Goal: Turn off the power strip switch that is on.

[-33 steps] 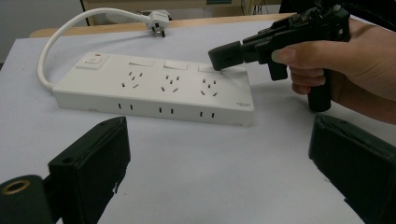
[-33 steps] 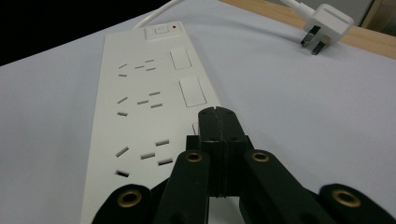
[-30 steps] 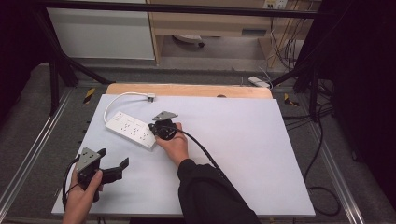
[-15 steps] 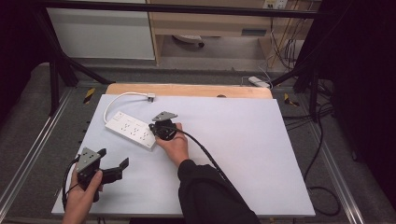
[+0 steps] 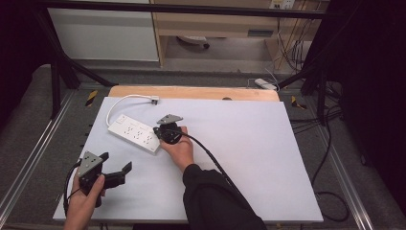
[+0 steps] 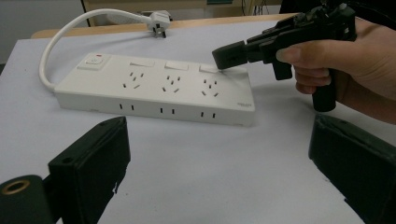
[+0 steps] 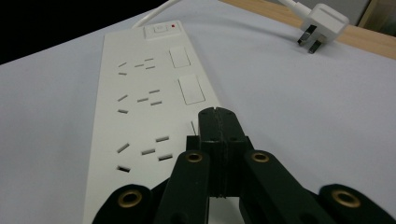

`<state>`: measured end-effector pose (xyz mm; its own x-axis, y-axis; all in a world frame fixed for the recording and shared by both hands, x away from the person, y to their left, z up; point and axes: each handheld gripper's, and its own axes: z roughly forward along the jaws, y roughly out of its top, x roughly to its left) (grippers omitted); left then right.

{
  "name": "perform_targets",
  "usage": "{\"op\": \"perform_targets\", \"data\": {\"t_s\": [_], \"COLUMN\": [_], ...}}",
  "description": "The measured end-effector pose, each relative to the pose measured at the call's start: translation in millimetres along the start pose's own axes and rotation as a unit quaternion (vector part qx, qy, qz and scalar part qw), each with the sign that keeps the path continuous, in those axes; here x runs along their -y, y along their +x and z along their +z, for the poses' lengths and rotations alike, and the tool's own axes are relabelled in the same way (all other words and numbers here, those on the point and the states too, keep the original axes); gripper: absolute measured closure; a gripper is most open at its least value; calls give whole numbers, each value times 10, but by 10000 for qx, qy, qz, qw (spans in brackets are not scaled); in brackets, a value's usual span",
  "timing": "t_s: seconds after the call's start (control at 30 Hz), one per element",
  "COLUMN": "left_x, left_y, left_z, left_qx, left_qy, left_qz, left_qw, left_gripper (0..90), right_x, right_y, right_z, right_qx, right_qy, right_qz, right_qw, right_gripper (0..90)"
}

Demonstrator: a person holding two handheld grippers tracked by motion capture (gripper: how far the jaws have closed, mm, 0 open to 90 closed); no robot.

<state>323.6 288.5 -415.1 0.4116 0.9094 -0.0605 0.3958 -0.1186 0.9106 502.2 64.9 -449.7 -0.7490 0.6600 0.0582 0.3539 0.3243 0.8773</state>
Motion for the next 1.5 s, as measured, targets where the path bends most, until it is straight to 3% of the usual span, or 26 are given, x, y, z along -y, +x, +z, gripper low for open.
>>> {"op": "perform_targets", "data": {"t_s": [0.63, 1.27, 1.5], "left_x": [1, 12, 16], "left_y": [2, -11, -16], "left_z": [-7, -2, 3], "left_qx": [-9, -32, -32], "left_qy": [15, 43, 58], "left_qz": [37, 45, 55], "left_qw": [10000, 10000, 10000], "left_gripper": [54, 54, 54], "right_x": [-57, -189, -232], "right_y": [-1, -123, -177], "right_z": [-229, -696, -849], "right_qx": [-127, -169, -206], "right_qy": [-32, -149, -202], "right_qz": [-30, 16, 81], "right_qw": [9999, 9997, 9996], "right_gripper": [900, 900, 823]}}
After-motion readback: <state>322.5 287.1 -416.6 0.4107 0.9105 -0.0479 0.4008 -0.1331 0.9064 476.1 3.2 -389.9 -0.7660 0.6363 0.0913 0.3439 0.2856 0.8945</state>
